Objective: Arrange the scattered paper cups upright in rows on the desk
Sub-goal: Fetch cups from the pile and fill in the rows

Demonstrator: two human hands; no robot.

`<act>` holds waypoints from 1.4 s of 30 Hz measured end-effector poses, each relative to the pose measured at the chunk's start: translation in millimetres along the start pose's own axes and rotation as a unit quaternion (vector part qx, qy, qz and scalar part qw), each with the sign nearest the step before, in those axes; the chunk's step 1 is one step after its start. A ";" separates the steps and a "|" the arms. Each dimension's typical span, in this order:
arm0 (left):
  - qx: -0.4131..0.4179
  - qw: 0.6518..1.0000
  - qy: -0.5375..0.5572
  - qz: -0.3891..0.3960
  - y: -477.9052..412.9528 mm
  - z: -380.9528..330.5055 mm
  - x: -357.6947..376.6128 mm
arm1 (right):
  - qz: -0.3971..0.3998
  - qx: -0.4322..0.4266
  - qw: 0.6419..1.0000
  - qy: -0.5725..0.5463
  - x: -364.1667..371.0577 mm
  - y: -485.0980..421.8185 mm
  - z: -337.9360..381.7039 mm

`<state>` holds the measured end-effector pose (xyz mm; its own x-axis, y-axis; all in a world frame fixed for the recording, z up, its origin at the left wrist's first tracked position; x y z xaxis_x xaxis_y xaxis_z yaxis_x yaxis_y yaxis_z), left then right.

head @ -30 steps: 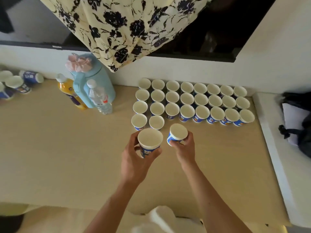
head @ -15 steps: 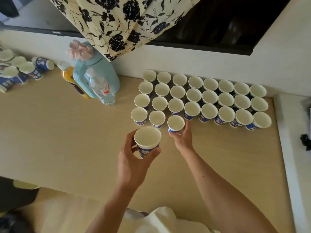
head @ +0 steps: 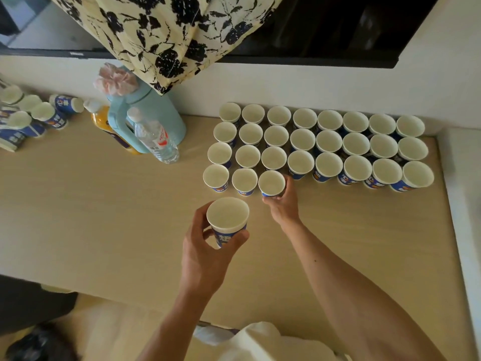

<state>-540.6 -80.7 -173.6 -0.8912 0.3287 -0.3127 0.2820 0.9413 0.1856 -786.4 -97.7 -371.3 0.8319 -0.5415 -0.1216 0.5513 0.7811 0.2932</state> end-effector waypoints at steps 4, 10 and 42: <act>0.004 1.000 0.003 0.004 -0.7 -0.5 -0.1 | 0.004 -0.002 1.000 -0.005 2.5 -2.5 -0.3; 0.004 1.000 0.005 0.006 0.0 1.8 2.4 | 0.002 0.021 1.000 -0.017 -4.1 6.1 -8.8; -0.028 0.990 0.007 0.141 -13.0 7.9 78.6 | 0.053 -0.035 0.997 -0.041 -86.4 57.0 41.8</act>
<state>-611.5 -66.5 -208.0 -0.7847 0.5766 -0.2277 0.5005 0.8060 0.3160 -829.5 -19.4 -304.5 0.8788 -0.4770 -0.0145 0.4669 0.8532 0.2326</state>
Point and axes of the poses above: each hand's wrist, its own y-axis away from the middle knuckle, its own x-axis out of the palm, z = x × y, the point moved 9 cm from there along -y, towards the middle knuckle, and after that the axes turned 6 degrees about z, right-handed, at the moved point
